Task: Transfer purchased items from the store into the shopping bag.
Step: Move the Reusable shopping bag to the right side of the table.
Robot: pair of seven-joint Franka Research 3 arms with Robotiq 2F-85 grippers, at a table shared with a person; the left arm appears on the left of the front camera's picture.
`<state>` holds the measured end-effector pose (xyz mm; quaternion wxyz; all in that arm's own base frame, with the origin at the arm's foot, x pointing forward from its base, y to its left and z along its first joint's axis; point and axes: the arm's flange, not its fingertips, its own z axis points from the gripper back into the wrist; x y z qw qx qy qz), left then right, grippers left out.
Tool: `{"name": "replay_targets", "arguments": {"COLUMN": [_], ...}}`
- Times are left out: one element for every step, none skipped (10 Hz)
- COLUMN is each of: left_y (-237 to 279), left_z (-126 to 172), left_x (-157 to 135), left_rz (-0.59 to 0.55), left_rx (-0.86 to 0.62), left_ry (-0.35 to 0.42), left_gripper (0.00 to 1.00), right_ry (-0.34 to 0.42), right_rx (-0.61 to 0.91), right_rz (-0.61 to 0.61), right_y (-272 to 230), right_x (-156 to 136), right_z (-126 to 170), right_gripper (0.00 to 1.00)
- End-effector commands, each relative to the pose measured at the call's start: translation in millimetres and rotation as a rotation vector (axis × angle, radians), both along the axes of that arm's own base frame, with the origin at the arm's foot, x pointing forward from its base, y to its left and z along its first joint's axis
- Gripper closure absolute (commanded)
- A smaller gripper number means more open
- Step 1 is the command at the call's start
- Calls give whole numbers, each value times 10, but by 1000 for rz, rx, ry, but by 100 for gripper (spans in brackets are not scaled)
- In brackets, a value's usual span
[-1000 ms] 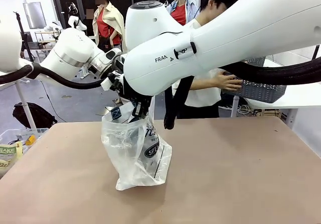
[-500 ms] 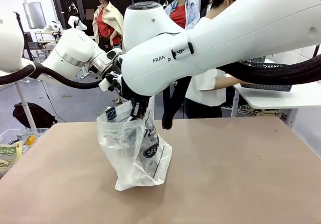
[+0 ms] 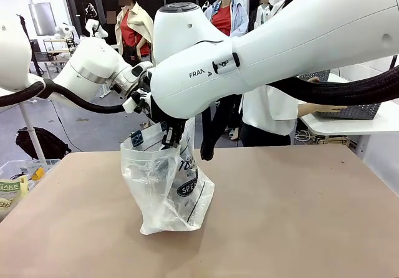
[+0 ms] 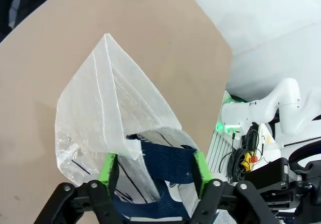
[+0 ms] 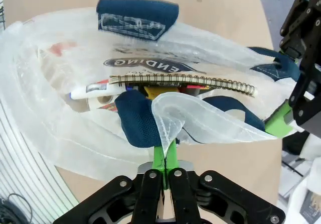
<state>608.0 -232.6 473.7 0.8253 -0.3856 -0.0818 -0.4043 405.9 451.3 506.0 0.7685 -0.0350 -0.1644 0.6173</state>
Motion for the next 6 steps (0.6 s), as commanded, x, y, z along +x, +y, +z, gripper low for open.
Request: {"name": "replay_targets", "arguments": {"left_y": [8, 8, 4, 3, -3, -58], "left_z": [0, -8, -9, -3, -9, -6], "left_x": [59, 67, 66, 68, 86, 90], "left_rz": [-33, -43, -61, -75, -60, -43], "left_rx": [-58, -75, -80, -95, -100, -57], "left_ry": [1, 5, 15, 17, 32, 19], "left_gripper": [2, 2, 2, 2, 2, 2], "right_ry": [-29, -28, -27, -26, -18, -15], "right_rx": [-10, -10, -14, -16, -17, -16], "right_rz": [8, 9, 9, 11, 9, 10], "right_y": [92, 98, 112, 122, 136, 158], "right_x": [21, 20, 17, 21, 43, 46], "right_z": [-2, -4, -5, -5, 3, 13], "right_gripper": [100, 100, 100, 100, 100, 100]}}
